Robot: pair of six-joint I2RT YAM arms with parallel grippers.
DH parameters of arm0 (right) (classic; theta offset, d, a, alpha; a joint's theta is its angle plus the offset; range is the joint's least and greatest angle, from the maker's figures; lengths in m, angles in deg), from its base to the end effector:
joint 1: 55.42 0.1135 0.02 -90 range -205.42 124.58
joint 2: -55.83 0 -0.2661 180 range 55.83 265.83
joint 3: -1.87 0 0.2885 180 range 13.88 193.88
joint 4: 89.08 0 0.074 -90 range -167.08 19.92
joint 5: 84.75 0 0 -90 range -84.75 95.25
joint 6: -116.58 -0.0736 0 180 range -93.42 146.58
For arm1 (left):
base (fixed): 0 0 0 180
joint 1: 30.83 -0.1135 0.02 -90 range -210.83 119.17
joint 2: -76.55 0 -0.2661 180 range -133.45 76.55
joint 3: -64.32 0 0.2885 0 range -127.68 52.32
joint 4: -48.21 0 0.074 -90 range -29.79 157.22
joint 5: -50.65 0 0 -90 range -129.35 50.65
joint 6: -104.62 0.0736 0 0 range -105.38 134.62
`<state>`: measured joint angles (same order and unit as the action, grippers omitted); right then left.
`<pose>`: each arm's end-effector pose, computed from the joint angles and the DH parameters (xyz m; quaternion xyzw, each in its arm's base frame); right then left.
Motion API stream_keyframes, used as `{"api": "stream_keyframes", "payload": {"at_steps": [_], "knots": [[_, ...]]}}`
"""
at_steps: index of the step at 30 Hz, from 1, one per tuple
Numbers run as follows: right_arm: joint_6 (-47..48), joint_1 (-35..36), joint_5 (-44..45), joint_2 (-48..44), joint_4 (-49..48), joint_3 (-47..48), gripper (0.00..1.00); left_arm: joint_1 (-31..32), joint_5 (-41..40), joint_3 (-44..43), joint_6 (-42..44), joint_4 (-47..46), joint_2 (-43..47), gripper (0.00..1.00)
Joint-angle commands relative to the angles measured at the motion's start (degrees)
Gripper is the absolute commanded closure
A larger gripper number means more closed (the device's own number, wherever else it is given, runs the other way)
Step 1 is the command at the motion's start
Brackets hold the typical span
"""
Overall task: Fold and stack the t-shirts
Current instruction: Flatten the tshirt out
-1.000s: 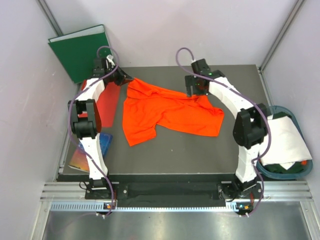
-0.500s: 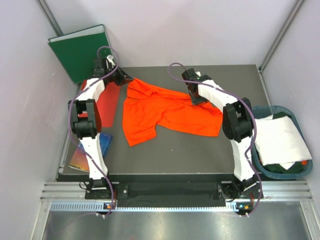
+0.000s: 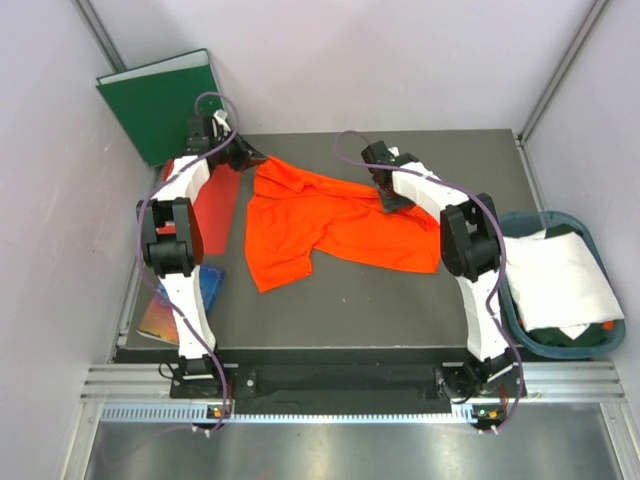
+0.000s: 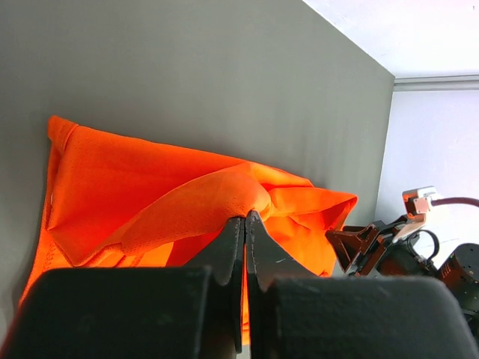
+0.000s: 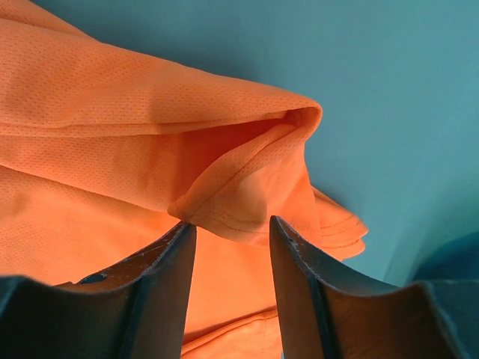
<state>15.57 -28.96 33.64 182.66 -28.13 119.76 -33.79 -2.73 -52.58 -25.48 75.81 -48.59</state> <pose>0.4741 0.1969 0.1514 -0.0859 0.9517 -0.1743 0.2378 0.5681 -0.0146 0.2118 -0.1772 0.8388 -0.4028 0.3206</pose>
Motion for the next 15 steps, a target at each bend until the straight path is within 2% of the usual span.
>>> {"api": "stream_keyframes", "payload": {"at_steps": [1, 12, 14, 15], "knots": [[0.55, 0.44, 0.36, -0.53, -1.23, 3.71, 0.55, -0.29, 1.17, -2.15, 1.25, -0.13, -0.01, 1.0], [0.81, 0.61, 1.68, 4.39, -2.63, 5.38, 0.57, -0.29, 1.08, -2.15, 1.51, 0.31, -0.28, 1.0], [0.81, 0.52, 2.82, 5.54, -2.46, 6.26, 0.67, -0.29, 1.17, -2.32, 1.6, 0.4, -0.28, 1.0], [0.9, 0.52, 3.08, 5.54, -2.54, 6.26, 0.77, -0.29, 1.08, -2.24, 1.69, 0.58, -0.1, 1.0]]}}
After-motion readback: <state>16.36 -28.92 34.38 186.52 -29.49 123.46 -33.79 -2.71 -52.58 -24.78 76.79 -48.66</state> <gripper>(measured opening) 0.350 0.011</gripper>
